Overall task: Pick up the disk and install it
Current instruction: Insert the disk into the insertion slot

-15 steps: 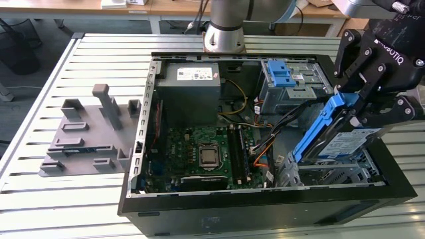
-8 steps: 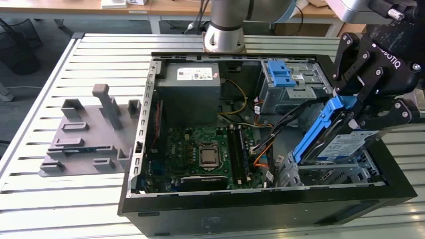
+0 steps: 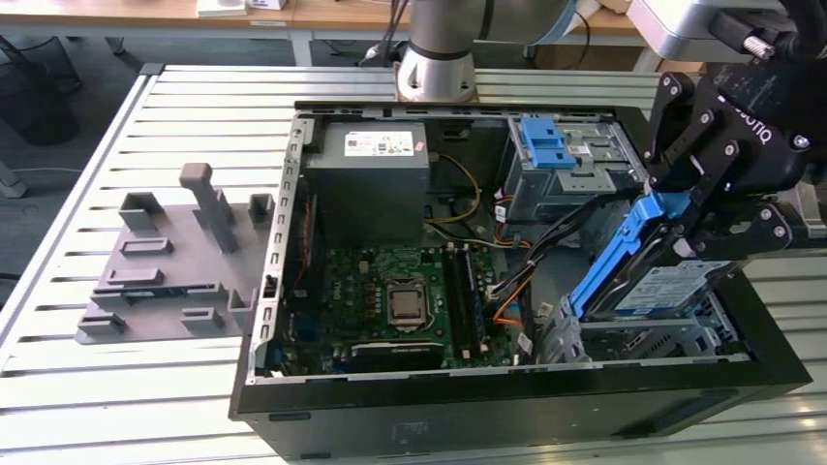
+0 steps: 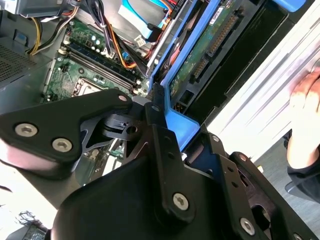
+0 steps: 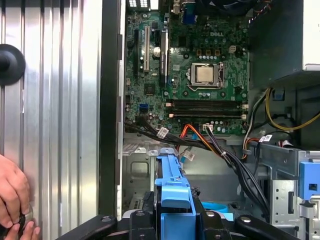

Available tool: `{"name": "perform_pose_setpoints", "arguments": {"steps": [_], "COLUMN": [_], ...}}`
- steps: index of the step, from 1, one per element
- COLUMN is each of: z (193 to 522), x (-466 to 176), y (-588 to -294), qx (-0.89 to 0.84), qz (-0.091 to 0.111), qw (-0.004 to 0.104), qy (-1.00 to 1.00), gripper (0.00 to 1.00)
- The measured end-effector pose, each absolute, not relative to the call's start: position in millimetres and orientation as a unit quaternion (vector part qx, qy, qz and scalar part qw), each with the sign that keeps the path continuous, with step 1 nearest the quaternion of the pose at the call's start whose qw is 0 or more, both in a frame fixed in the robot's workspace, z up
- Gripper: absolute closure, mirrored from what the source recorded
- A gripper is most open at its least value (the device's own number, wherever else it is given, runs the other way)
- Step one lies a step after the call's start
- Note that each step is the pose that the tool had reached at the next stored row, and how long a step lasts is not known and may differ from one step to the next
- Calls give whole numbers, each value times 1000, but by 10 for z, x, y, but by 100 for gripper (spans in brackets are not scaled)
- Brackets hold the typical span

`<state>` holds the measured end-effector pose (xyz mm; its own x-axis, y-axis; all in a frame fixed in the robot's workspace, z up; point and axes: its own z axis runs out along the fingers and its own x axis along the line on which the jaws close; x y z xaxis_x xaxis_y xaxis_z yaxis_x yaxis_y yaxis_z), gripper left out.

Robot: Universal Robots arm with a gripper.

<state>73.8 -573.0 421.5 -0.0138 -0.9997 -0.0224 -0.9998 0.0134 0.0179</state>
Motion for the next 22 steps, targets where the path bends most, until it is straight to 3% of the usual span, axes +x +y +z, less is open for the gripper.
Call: {"name": "perform_pose_setpoints", "arguments": {"steps": [22], "z": [4098], "x": [738], "y": [-5738], "qx": [-702], "qz": [14], "qw": [2], "qy": [712], "gripper": [63]}}
